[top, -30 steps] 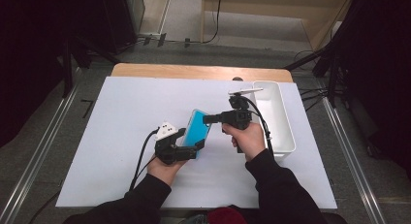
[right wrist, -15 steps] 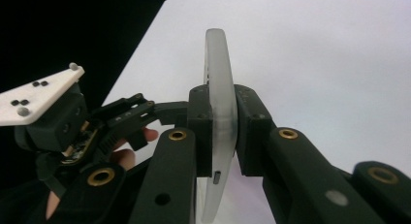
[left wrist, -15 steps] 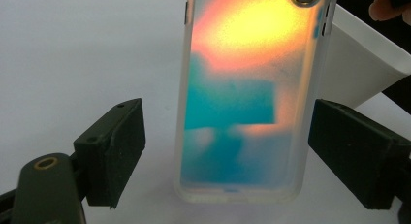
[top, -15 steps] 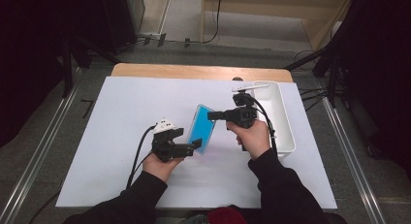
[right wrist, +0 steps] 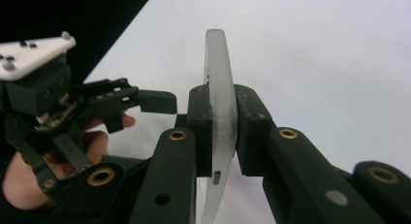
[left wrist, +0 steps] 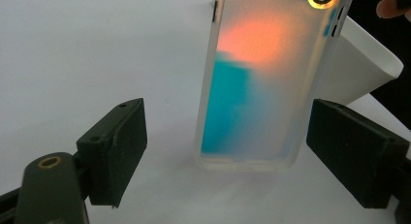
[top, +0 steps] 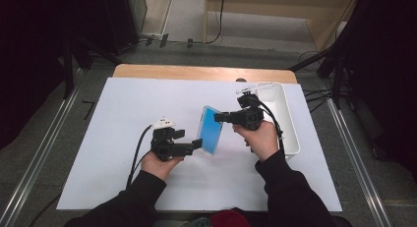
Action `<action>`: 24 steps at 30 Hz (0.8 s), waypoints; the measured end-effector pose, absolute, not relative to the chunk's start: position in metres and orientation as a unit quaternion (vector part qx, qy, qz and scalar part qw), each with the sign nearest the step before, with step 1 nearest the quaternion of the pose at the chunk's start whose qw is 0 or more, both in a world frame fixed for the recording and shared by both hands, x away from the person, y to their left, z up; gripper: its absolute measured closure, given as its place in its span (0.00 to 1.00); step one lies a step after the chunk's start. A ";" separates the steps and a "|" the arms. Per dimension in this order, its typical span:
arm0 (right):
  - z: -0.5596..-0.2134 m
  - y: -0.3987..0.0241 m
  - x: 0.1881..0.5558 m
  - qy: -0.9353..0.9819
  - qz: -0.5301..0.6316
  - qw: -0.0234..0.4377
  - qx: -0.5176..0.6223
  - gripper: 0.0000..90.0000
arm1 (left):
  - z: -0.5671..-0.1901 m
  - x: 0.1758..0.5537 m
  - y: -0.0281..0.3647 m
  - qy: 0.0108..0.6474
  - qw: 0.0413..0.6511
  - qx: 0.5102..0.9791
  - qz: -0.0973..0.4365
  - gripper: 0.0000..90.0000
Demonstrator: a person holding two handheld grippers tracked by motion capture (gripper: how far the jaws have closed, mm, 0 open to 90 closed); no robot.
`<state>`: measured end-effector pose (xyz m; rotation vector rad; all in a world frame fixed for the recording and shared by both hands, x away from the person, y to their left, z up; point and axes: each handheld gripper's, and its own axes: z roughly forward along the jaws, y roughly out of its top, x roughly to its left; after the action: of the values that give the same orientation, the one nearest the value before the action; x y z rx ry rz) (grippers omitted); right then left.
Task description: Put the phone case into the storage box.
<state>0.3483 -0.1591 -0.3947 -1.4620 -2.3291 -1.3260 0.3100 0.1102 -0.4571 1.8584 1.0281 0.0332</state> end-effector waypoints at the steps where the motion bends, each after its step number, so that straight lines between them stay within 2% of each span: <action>1: -0.394 -0.159 0.347 -0.768 -0.431 0.037 -0.472 0.86 | -0.457 0.311 0.111 0.421 0.487 0.766 0.007 0.17; 12: -0.389 -0.156 0.337 -0.793 -0.423 -0.007 -0.439 0.86 | -0.447 0.318 0.125 0.407 0.478 0.778 -0.014 0.17; 24: -0.386 -0.159 0.330 -0.804 -0.426 -0.022 -0.415 0.86 | -0.438 0.322 0.130 0.392 0.471 0.790 -0.025 0.17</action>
<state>0.3302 -0.1593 -0.3858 -1.3228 -2.5612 -1.3560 0.3216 0.1304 -0.4379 1.9347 0.9598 -0.0615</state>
